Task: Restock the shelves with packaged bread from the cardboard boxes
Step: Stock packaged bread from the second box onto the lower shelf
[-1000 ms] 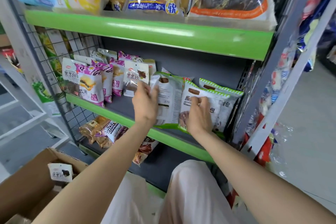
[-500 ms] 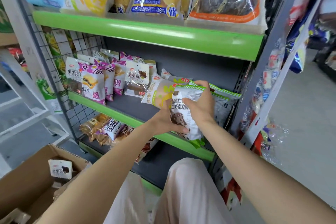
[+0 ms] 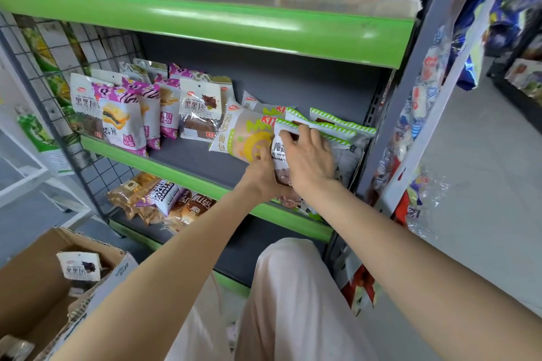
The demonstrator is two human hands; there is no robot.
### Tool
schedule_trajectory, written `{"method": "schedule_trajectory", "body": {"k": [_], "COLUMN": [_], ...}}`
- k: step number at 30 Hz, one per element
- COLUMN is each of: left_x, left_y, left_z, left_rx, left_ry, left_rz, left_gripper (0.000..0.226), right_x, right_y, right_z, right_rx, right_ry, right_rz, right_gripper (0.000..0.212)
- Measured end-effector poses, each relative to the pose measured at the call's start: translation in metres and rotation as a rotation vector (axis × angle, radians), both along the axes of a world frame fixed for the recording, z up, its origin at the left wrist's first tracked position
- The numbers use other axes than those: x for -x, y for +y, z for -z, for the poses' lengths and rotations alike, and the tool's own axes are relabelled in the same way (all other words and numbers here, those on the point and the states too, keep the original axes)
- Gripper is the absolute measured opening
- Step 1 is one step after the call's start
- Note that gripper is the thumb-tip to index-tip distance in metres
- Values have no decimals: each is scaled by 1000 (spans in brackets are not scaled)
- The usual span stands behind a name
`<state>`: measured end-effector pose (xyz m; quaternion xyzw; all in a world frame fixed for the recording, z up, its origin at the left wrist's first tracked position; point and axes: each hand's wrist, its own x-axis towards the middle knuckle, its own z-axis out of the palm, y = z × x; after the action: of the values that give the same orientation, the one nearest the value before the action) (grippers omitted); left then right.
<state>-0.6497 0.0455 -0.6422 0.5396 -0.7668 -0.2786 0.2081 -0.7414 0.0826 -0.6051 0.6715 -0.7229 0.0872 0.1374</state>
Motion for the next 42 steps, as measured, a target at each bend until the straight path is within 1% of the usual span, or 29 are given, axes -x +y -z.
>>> {"method": "schedule_trajectory", "body": {"k": [3, 4, 7, 8, 10, 14, 17, 19, 21, 23, 27, 31, 34, 36, 38, 39, 41, 42], "left_x": [3, 3, -4, -7, -12, -24, -43, -67, -99, -137, -224, -318, -382, -437, -501, -515, -519, -516], "left_y": [1, 1, 1, -1, -5, -10, -14, -16, -16, -11, 5, 18, 30, 5, -22, -27, -21, -17], "left_z": [3, 3, -6, -9, -15, -29, -37, -39, -37, -32, -10, 38, 81, 155, 246, 264, 265, 254], "left_rx": [-24, -38, -79, -84, -82, -17, 31, 61, 99, 130, 131, -17, -213, -342, -489, -555, -664, -679], "left_ry": [7, 7, -14, -11, 34, 76, 146, 133, 76, 18, -51, -95, -175, -187, -264, -291, -323, -333], "left_rz": [9, 22, 56, 58, 42, -35, -156, -249, -327, -411, -647, -878, -978, -1003, -947, -937, -893, -868], "left_gripper": [74, 72, 83, 81, 67, 36, 23, 17, 13, 16, 21, 24, 29, 35, 41, 44, 30, 25], "right_x": [0, 1, 2, 2, 1, -6, -20, -37, -61, -91, -169, -259, -325, -363, -402, -413, -435, -448], "right_y": [2, 2, 3, 4, 5, 9, 8, 5, -2, -10, -32, -54, -73, -89, -107, -115, -129, -136], "right_z": [2, 2, -2, -4, -8, -15, -22, -28, -32, -30, -4, 51, 107, 148, 193, 209, 245, 263], "right_rx": [-17, -20, -65, -75, -74, -43, -38, -63, -117, -182, -350, -525, -665, -753, -820, -846, -911, -946], "right_ry": [15, 10, -19, -39, -68, -119, -168, -238, -340, -404, -432, -473, -454, -444, -369, -323, -195, -146], "right_rz": [-8, -12, -11, -7, -10, -50, -107, -157, -215, -284, -436, -558, -624, -645, -669, -668, -677, -686], "right_gripper": [71, 72, 79, 80, 75, 57, 51, 42, 32, 27, 25, 20, 19, 21, 26, 30, 41, 45]}}
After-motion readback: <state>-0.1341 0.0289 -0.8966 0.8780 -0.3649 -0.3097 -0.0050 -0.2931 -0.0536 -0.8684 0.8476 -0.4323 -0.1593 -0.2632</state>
